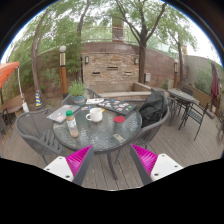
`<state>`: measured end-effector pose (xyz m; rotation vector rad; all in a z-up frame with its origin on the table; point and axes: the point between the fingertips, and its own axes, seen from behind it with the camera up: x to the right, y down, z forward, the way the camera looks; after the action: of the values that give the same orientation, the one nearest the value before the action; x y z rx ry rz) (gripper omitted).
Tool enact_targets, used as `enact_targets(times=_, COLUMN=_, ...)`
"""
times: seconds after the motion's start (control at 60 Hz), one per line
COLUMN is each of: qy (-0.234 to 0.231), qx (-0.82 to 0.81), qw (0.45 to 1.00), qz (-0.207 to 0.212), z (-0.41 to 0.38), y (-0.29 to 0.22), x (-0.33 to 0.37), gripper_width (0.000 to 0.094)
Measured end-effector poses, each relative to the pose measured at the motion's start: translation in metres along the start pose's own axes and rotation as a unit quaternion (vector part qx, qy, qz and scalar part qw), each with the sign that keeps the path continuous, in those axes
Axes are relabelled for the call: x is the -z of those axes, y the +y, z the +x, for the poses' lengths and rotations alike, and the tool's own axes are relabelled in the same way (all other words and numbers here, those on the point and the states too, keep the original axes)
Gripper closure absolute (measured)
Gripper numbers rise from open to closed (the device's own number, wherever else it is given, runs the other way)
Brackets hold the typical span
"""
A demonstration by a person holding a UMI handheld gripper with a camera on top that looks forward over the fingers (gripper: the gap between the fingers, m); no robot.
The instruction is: Pour water
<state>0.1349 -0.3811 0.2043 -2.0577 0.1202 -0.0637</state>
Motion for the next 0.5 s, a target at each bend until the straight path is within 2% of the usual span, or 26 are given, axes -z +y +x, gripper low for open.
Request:
enact_targets(times=0.233, qy=0.01, qx=-0.022, qw=1.0, qz=0.016, z=0.003, y=0.02, x=-0.036, gripper_width=0.0093)
enact_targets(times=0.383, qy=-0.038, qx=-0.008, qw=0.999, qz=0.032, z=-0.035, y=0.02, x=-0.063, gripper_width=0.0101)
enact_targets(times=0.5, qy=-0.074, qx=0.022, qw=0.996, qz=0.053, z=-0.091, y=0.024, x=-0.114, gripper_width=0.0097)
